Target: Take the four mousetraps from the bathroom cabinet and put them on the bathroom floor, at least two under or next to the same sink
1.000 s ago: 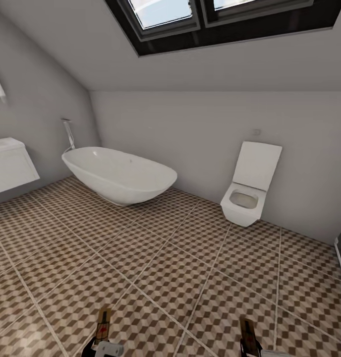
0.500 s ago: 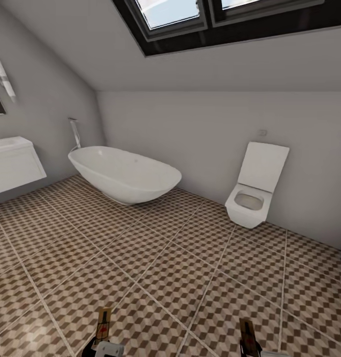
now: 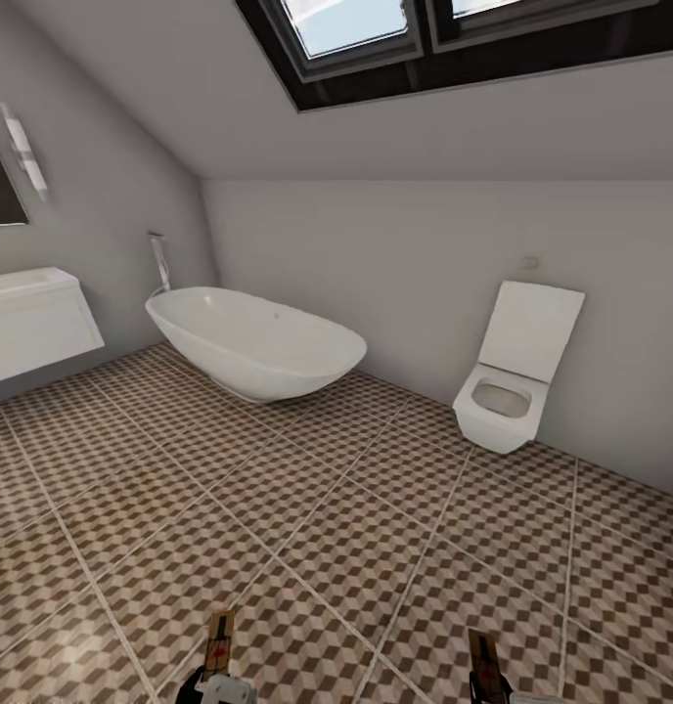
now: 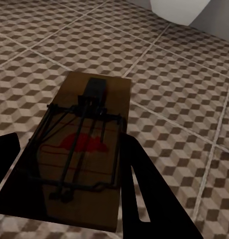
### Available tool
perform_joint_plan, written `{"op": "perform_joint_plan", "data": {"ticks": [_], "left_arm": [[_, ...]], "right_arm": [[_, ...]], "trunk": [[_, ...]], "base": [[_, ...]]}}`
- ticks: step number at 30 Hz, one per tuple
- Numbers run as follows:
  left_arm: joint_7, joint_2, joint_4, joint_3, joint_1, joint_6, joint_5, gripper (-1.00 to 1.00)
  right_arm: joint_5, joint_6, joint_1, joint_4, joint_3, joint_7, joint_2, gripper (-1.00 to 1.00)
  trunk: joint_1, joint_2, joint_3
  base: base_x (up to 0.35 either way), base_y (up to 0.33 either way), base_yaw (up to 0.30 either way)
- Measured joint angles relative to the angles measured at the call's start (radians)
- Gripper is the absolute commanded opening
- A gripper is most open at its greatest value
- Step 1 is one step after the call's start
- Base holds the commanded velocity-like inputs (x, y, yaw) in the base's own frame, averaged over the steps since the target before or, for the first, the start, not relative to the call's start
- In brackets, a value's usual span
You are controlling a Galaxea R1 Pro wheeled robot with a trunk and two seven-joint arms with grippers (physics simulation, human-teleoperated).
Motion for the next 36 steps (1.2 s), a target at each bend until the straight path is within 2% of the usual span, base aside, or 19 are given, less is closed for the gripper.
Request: {"op": "perform_joint_plan", "data": {"ticks": [3,5,8,11,16,20,21,23,25,30,33,36], "left_arm": [[-0.110,-0.028,-0.001,0.000,0.000,0.036,0.000,-1.00],[-0.200,-0.033,-0.002,0.004,0.001,0.050,-0.009,-1.00],[-0.269,-0.033,-0.003,0.002,0.001,0.054,-0.013,-1.00],[-0.304,-0.029,-0.003,0.003,0.001,0.056,-0.011,-1.00],[-0.315,-0.008,-0.002,0.005,0.001,0.056,-0.009,-1.00],[-0.314,0.046,-0.002,0.009,0.001,0.055,-0.005,-1.00],[-0.313,0.068,-0.002,0.013,0.001,0.052,-0.001,-1.00],[-0.312,0.084,-0.002,0.012,0.001,0.050,-0.001,-1.00],[-0.311,0.093,-0.002,0.022,0.001,0.049,0.014,-1.00],[-0.311,0.123,-0.001,0.085,0.001,0.047,0.121,-1.00],[-0.311,0.145,-0.001,0.093,0.001,0.047,0.164,-1.00],[-0.311,0.157,-0.001,0.094,0.001,0.047,0.186,-1.00]], "right_arm": [[0.001,-0.001,0.000,0.000,0.000,0.000,0.000,-1.00],[0.001,0.000,0.000,0.000,0.000,-0.001,0.000,-1.00],[0.001,-0.001,0.000,0.000,0.000,-0.001,0.000,-1.00],[0.001,-0.001,0.000,0.000,0.000,-0.001,0.000,-1.00],[0.001,-0.001,0.000,0.000,0.000,0.000,0.000,-1.00],[0.001,-0.001,0.000,0.000,0.000,0.000,0.000,-1.00],[0.001,-0.001,0.000,0.000,0.000,0.000,0.000,-1.00],[0.001,-0.001,0.000,0.000,0.000,0.001,0.000,-1.00],[0.001,-0.001,0.000,0.000,0.000,0.001,0.000,-1.00],[0.001,-0.001,0.000,0.000,0.000,0.000,0.000,-1.00],[0.001,-0.001,0.000,0.000,0.000,0.001,-0.001,-1.00],[0.001,-0.001,0.000,0.000,0.000,0.001,-0.001,-1.00]], "trunk": [[0.000,0.000,0.000],[0.000,0.000,0.000],[0.000,0.000,0.000],[0.000,0.000,0.000],[0.000,0.000,0.006],[0.000,0.000,0.011],[0.000,0.000,0.013],[0.000,0.000,0.016],[0.000,0.000,0.018],[0.000,0.000,0.026],[0.000,0.000,0.030],[0.000,0.000,0.034]], "base": [[0.000,0.000,0.080],[0.000,0.000,0.080],[0.000,0.000,0.080],[0.000,0.000,0.083],[0.000,0.000,0.095],[0.000,0.000,0.097],[0.000,0.000,0.098],[0.000,0.000,0.098],[0.000,0.000,0.098],[0.000,0.000,0.097],[0.000,0.000,0.098],[0.000,0.000,0.098]]}}
